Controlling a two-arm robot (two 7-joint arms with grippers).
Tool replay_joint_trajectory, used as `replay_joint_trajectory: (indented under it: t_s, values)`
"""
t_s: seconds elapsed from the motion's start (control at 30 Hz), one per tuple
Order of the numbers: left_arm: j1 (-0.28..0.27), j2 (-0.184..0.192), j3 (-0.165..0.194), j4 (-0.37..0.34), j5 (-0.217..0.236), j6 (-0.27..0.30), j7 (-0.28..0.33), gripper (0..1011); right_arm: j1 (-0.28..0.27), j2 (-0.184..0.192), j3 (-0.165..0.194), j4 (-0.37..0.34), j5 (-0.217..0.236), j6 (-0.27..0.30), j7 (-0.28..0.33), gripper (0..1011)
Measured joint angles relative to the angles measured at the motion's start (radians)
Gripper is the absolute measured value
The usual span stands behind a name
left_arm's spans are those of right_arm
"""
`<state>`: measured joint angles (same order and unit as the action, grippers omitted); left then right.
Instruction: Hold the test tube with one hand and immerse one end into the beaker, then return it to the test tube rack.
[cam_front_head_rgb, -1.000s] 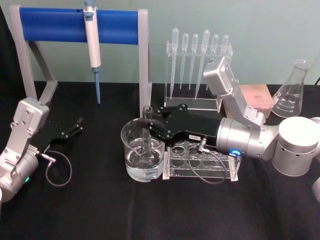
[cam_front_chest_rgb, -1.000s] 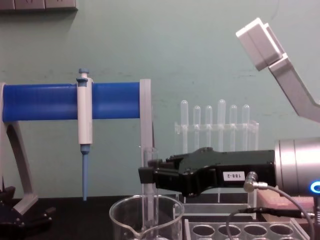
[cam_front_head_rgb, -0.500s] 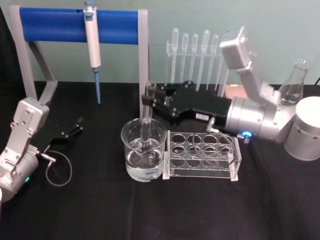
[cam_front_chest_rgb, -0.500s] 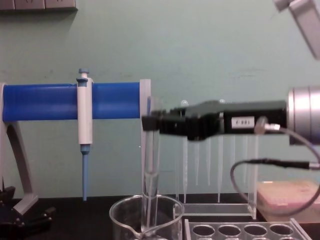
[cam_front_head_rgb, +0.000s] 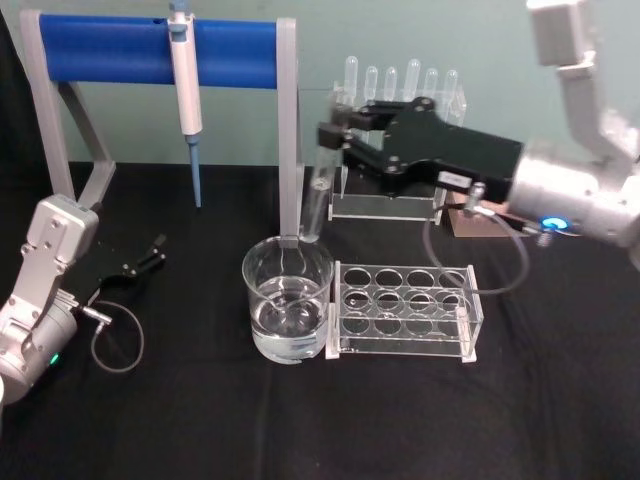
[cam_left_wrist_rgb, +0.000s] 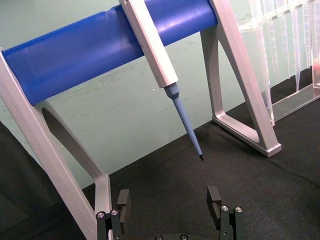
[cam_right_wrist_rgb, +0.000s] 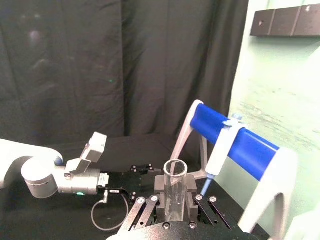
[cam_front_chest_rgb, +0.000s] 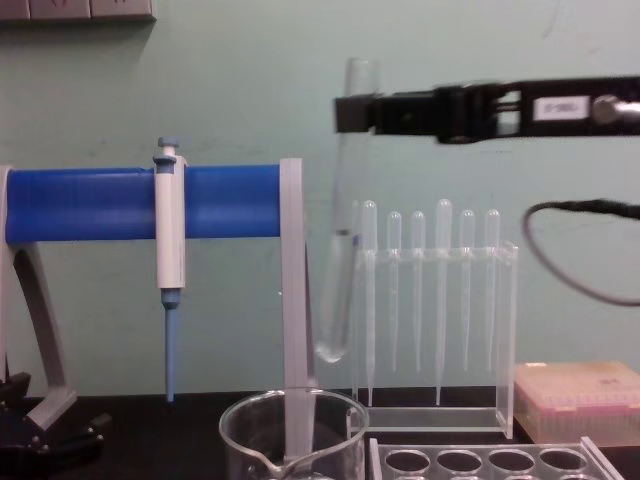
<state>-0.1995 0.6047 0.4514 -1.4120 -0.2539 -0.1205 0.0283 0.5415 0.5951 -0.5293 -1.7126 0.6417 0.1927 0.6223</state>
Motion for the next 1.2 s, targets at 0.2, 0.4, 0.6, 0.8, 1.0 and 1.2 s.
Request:
replay_joint_trajectory:
  t_s: [0.2,0.4,0.6,0.8,1.0,1.2]
  values:
    - [0.000,0.000,0.000,0.000,0.000,0.000,0.000,1000,-0.063,0.101,0.058,-0.063,0.059,-0.015,0.002,242]
    - [0.000,0.000,0.000,0.000,0.000,0.000,0.000,1000,-0.155,0.186,0.100,-0.094,0.083,-0.066,0.003,242]
    - [0.000,0.000,0.000,0.000,0.000,0.000,0.000,1000,-0.213,0.214,0.116,-0.091,0.090,-0.093,0.000,242]
    - [0.000,0.000,0.000,0.000,0.000,0.000,0.000,1000,-0.236,0.197,0.112,-0.060,0.065,-0.124,-0.014,242]
    - [0.000,0.000,0.000,0.000,0.000,0.000,0.000,1000,-0.237,0.167,0.106,-0.028,0.035,-0.138,-0.023,242]
    - [0.000,0.000,0.000,0.000,0.000,0.000,0.000,1000,-0.231,0.136,0.098,-0.001,0.020,-0.140,-0.023,242]
